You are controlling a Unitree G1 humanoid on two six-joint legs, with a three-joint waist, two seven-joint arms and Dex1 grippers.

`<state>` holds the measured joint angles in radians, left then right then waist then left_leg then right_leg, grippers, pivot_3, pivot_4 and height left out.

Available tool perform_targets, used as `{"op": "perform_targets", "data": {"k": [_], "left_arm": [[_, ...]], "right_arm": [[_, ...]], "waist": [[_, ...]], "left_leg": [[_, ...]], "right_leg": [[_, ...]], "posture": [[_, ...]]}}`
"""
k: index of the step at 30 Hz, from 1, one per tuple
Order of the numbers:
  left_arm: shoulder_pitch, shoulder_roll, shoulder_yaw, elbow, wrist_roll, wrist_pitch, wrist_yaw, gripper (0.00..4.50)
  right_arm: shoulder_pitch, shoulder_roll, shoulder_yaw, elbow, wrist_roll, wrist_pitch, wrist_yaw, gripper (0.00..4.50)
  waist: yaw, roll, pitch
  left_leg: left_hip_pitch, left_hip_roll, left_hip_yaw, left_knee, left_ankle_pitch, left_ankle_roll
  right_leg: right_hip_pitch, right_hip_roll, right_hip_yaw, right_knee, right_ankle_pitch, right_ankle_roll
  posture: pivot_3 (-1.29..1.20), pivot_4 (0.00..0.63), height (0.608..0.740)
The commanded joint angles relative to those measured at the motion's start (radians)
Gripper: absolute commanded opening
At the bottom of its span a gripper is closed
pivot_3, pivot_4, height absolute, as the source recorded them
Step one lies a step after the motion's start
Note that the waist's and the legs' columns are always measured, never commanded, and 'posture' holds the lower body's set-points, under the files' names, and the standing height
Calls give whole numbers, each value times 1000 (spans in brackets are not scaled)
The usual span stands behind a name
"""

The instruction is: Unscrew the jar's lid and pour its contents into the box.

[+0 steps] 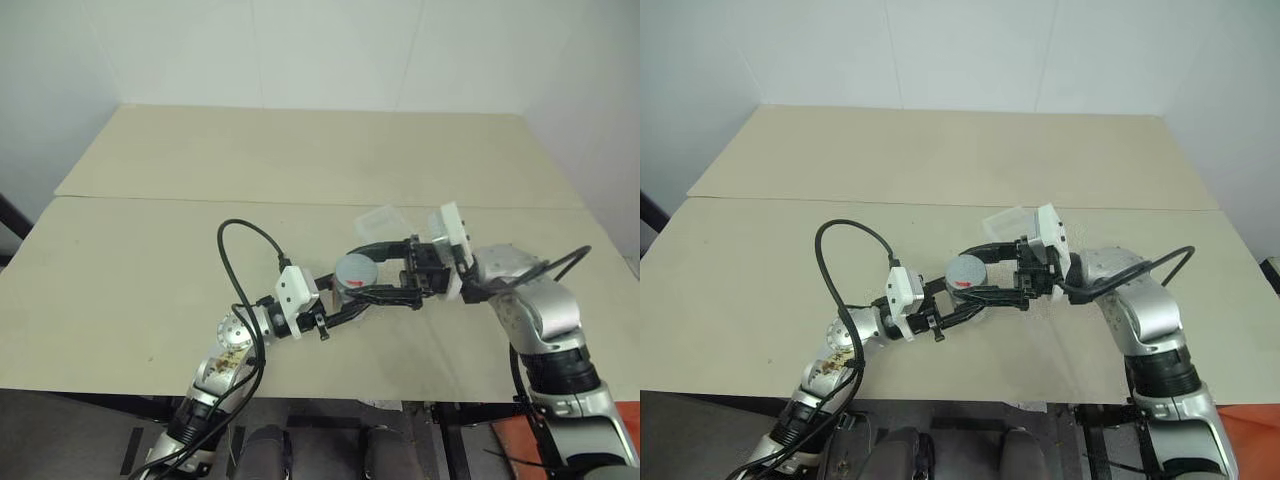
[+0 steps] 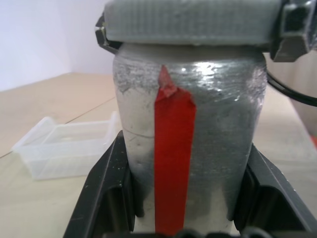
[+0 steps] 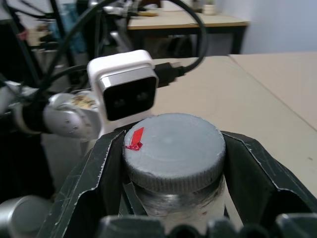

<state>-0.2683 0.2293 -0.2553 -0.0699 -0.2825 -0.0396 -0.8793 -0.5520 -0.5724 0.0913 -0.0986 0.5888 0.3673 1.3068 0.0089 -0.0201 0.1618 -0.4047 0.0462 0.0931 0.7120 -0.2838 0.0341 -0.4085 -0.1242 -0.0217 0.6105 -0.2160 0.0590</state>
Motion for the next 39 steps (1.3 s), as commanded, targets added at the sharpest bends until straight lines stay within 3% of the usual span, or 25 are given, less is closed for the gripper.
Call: {"op": "perform_targets", "data": {"k": [1,11,17,24,33,39], "left_arm": [[-22,1,-24,-47,-16,-6,-36,1996],[-12,-13,-27,-45,-10,-11,-34,1996],[-6,-21,-25,-35,-7,-12,-21,1996],[-5,-30,-11,-15,0,-23,-2,1996],[-4,-36,25,38,43,-47,81,1996],[-40,-85,38,107,117,-88,195,1996]], "right_arm": [[-58,12,28,70,7,-63,144,2851],[-148,18,56,269,-44,-161,306,2851],[-164,19,29,260,-17,-129,279,4473],[-85,-21,-65,177,12,-156,227,4473],[136,-69,-224,-148,-57,-166,-110,4473],[281,40,-196,-423,-45,8,-471,4473]], "waist": [[0,0,0],[1,0,0],[2,0,0],[6,0,0],[3,0,0],[3,0,0]], "left_leg": [[0,0,0,0,0,0],[0,0,1,0,0,0],[0,0,1,0,0,0],[-1,0,1,0,0,-1],[-1,0,1,0,0,-1],[-1,0,0,0,0,-1]], "right_leg": [[0,0,0,0,0,0],[0,0,0,0,0,0],[0,0,0,0,0,0],[0,0,0,0,0,0],[0,0,0,0,0,0],[-1,0,0,0,0,0]], "posture": [[0,150,740],[0,150,740],[0,150,740],[0,150,740],[0,150,740],[0,150,740]]}}
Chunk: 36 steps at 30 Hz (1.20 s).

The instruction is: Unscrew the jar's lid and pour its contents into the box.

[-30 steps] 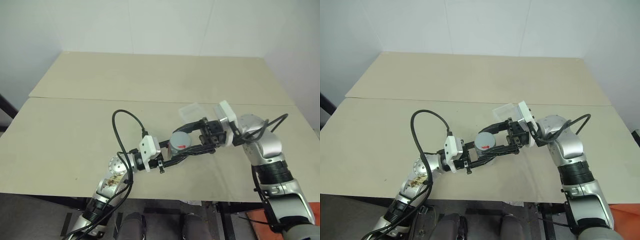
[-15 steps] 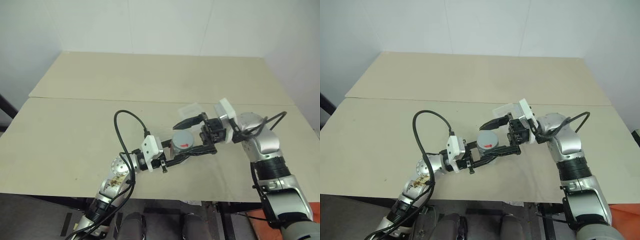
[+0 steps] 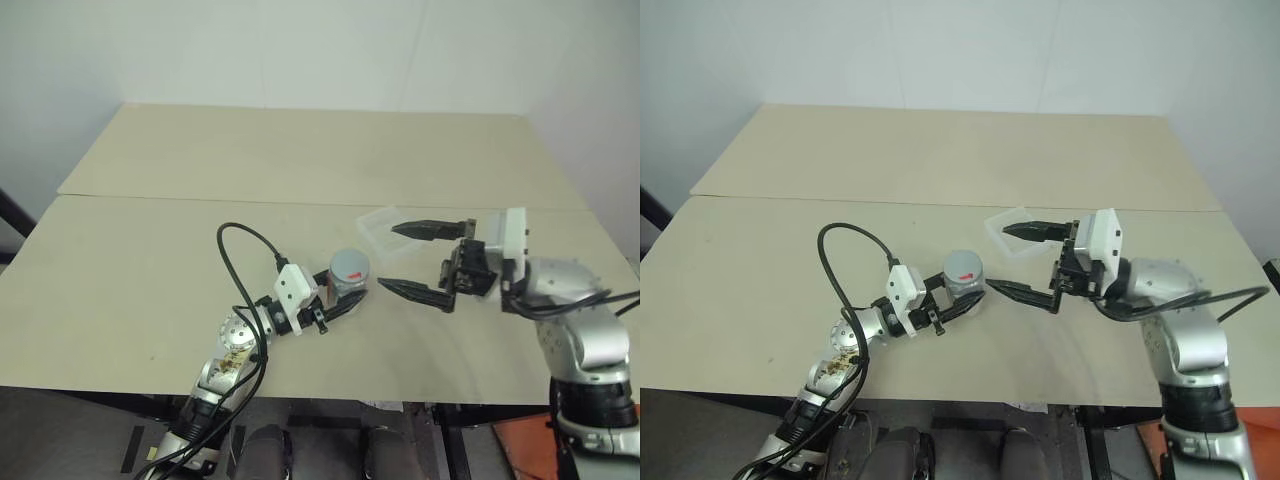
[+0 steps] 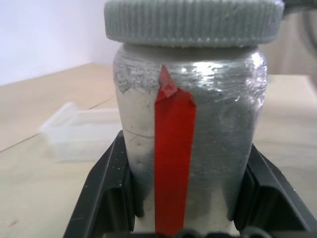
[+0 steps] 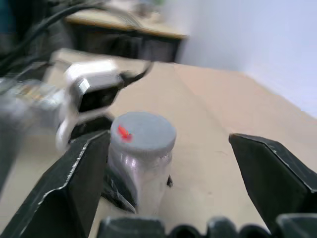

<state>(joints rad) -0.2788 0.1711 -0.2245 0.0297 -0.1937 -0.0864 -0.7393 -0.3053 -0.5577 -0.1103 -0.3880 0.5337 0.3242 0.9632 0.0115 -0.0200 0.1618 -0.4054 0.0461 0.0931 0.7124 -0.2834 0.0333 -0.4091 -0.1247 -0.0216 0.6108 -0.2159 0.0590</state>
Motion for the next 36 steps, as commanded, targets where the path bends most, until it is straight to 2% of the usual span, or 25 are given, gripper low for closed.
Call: {"op": "perform_targets", "data": {"k": [1,5,9,13,18,33,36], "left_arm": [[-38,-38,11,21,39,-51,75,1996],[-62,-70,23,60,64,-84,126,1996],[-74,-79,24,77,69,-99,138,1996],[-78,-81,23,82,72,-108,144,1996],[-72,-84,22,78,75,-111,151,1996],[-57,-83,16,72,76,-112,152,1996],[-59,-83,16,75,76,-112,150,1996]], "right_arm": [[51,57,29,-165,-21,53,-186,4473],[41,165,133,-220,-118,122,-393,4473],[26,236,218,-219,-215,118,-501,4473],[15,277,233,-196,-260,120,-567,4473],[8,259,250,-167,-311,98,-570,4473],[11,269,243,-159,-277,120,-546,4473],[13,273,239,-158,-272,121,-550,3876]], "waist": [[1,0,0],[-2,0,0],[-1,0,0],[1,0,0],[-1,0,0],[-2,0,0],[-1,0,0]], "left_leg": [[0,0,0,0,0,0],[0,0,-1,0,0,0],[0,-1,-1,0,0,0],[-1,-1,0,0,0,0],[-1,-1,0,0,0,0],[-1,-1,-1,0,0,0],[-1,-1,-1,0,0,0]], "right_leg": [[0,0,0,0,0,0],[0,0,0,1,0,0],[0,0,-1,0,0,0],[0,0,-1,0,0,0],[0,0,-1,0,0,0],[0,0,-1,0,0,0],[0,0,-1,0,0,0]], "posture": [[0,150,740],[0,150,740],[0,150,740],[0,150,740],[0,150,740],[0,150,740],[0,150,740]]}}
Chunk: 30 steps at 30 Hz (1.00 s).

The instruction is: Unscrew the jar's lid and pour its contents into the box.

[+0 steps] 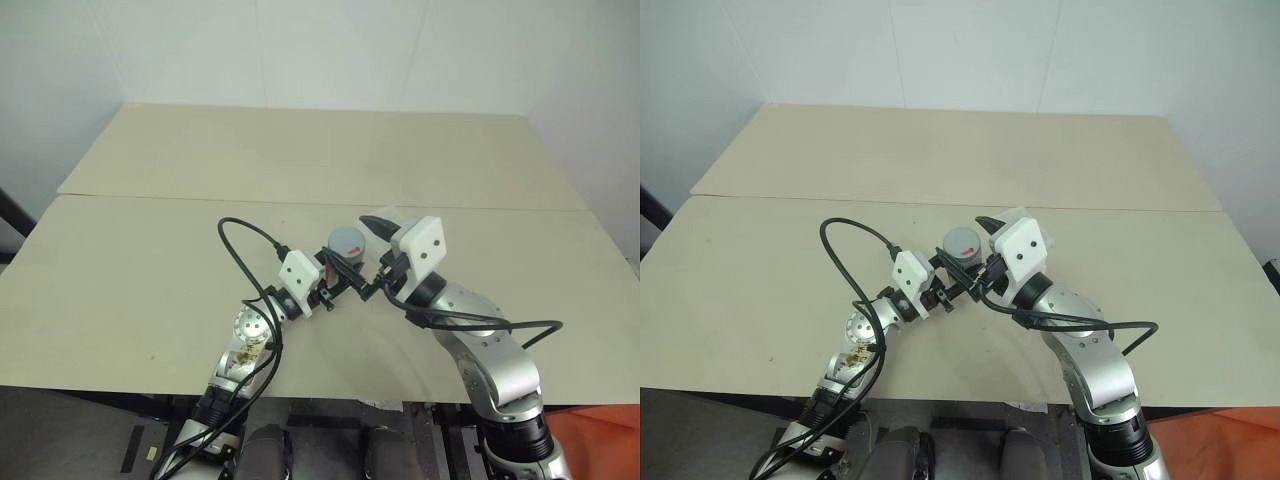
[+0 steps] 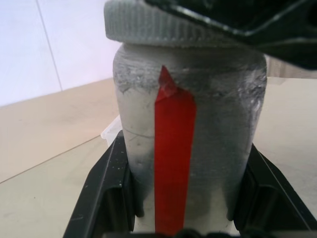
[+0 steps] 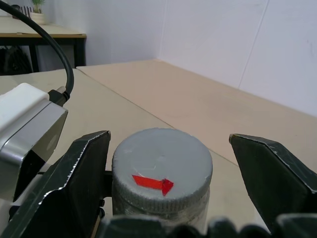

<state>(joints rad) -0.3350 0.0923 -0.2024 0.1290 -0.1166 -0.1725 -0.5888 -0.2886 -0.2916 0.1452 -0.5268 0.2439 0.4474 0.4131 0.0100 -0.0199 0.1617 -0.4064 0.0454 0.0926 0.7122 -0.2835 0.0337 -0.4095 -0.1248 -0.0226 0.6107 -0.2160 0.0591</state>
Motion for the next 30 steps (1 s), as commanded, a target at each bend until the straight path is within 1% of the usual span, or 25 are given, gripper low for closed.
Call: {"op": "perform_targets", "data": {"k": [1,3,4,11,16,21,26,30], "left_arm": [[-4,-5,-6,-23,-1,-25,0,1996],[-7,-6,-7,-22,-1,-25,0,1996],[-8,-7,-7,-21,-2,-25,0,1996],[-21,-4,-13,-3,-4,-35,-19,1996],[-17,8,-18,-8,-21,-29,-60,1996],[2,15,-26,-36,-56,-15,-114,1996],[33,34,-26,-113,-161,46,-214,1996],[30,61,-35,-139,-187,71,-274,1996]], "right_arm": [[-3,7,-15,-20,17,-1,-1,3591],[-2,2,-11,-20,14,0,1,2929],[-2,-2,-8,-19,12,1,3,2751],[-13,-15,-11,-5,8,2,9,2750],[-10,-51,-35,3,55,-3,78,2750],[-11,-102,-75,40,160,-28,218,2750],[-56,-191,-105,104,268,-29,418,2750],[-115,-240,-113,198,336,-47,588,2750]], "waist": [[0,0,0],[0,0,0],[0,0,0],[0,0,0],[0,0,0],[0,0,0],[-1,0,0],[-2,0,0]], "left_leg": [[0,0,0,0,0,0],[0,0,0,0,0,0],[0,0,0,0,0,0],[0,0,0,0,0,0],[0,0,0,0,0,0],[0,0,0,0,0,0],[0,0,-1,0,0,0],[1,0,-1,0,0,0]], "right_leg": [[0,0,0,0,0,0],[0,0,0,0,0,0],[0,0,0,0,0,0],[0,0,0,0,0,0],[0,0,0,0,0,0],[0,0,0,0,0,0],[0,0,0,0,0,0],[1,0,0,0,0,0]], "posture": [[0,150,740],[0,150,740],[0,150,740],[0,150,740],[0,150,740],[0,150,740],[0,150,740],[0,150,740]]}}
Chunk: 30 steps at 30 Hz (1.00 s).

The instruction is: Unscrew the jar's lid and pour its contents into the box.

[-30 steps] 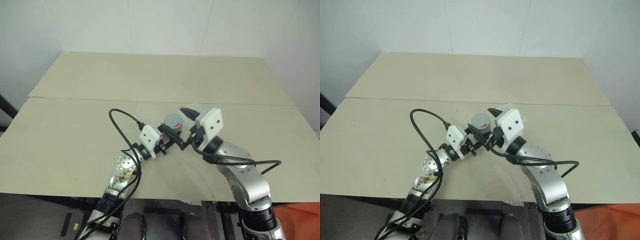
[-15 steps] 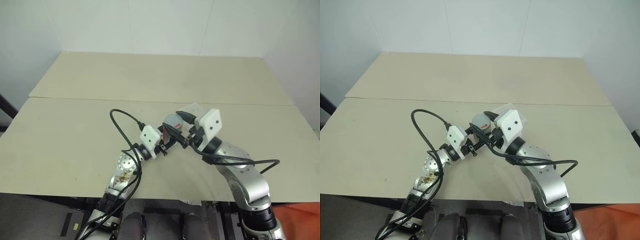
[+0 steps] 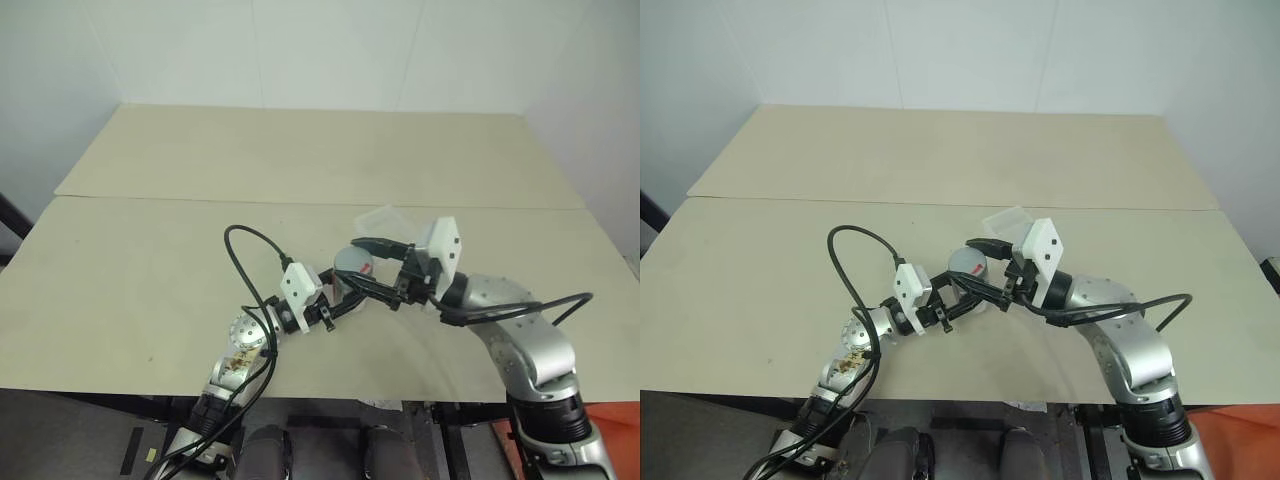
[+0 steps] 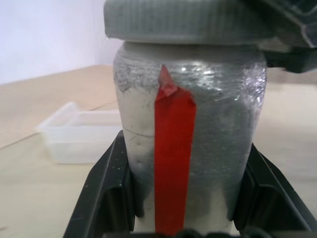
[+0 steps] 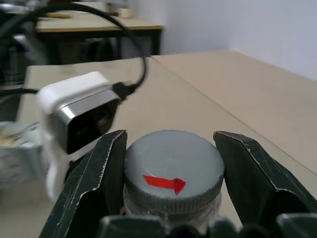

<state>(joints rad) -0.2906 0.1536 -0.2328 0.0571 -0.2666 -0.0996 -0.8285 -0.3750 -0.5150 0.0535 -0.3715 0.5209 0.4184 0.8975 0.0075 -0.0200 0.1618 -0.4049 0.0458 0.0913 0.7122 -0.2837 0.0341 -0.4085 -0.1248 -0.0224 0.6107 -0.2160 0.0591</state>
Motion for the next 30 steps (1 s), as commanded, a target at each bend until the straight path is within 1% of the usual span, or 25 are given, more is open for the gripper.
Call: {"op": "perform_targets", "data": {"k": [1,7,11,14,19,23,27,29,30], "left_arm": [[-18,2,-5,-65,-36,-1,-37,1996],[-27,9,-2,-65,-24,-7,-47,1996],[-26,13,-2,-79,-24,-4,-51,1996],[-31,20,-6,-79,-21,-5,-61,1996],[-45,40,-10,-78,-20,-12,-82,1996],[-49,48,-10,-71,-18,-18,-81,1996],[-48,48,-7,-68,-14,-21,-75,1996],[-44,45,-6,-70,-12,-23,-69,1996],[-42,44,-6,-71,-12,-23,-66,1996]], "right_arm": [[-42,-18,-26,66,83,-14,132,2750],[-149,-47,-15,230,94,-70,356,2750],[-242,-49,-5,387,103,-150,587,2750],[-301,-43,10,487,102,-190,699,2750],[-388,-51,88,628,137,-289,717,2750],[-418,-31,123,712,76,-417,717,2750],[-435,-53,158,745,114,-396,717,2750],[-448,-66,163,754,138,-352,717,2750],[-453,-72,160,756,151,-334,717,3100]], "waist": [[1,0,0],[2,0,0],[2,0,0],[2,0,0],[1,0,0],[1,0,0],[5,0,0],[4,0,0],[4,0,0]], "left_leg": [[0,0,0,0,0,0],[0,0,0,0,0,0],[0,0,0,0,0,0],[0,0,0,0,0,0],[0,0,1,0,0,0],[0,0,1,0,0,-1],[-1,0,2,0,1,-1],[-1,0,2,0,1,-1],[-1,0,2,0,1,-1]], "right_leg": [[1,0,0,0,0,0],[1,0,0,0,0,0],[1,0,0,0,0,0],[1,0,0,0,0,0],[1,0,0,0,0,0],[1,0,0,0,0,0],[1,0,-1,0,0,0],[1,0,-1,1,0,0],[1,0,-1,1,0,0]], "posture": [[0,150,740],[0,150,740],[0,150,740],[0,150,740],[0,150,740],[0,150,740],[0,150,740],[0,150,740],[0,150,740]]}}
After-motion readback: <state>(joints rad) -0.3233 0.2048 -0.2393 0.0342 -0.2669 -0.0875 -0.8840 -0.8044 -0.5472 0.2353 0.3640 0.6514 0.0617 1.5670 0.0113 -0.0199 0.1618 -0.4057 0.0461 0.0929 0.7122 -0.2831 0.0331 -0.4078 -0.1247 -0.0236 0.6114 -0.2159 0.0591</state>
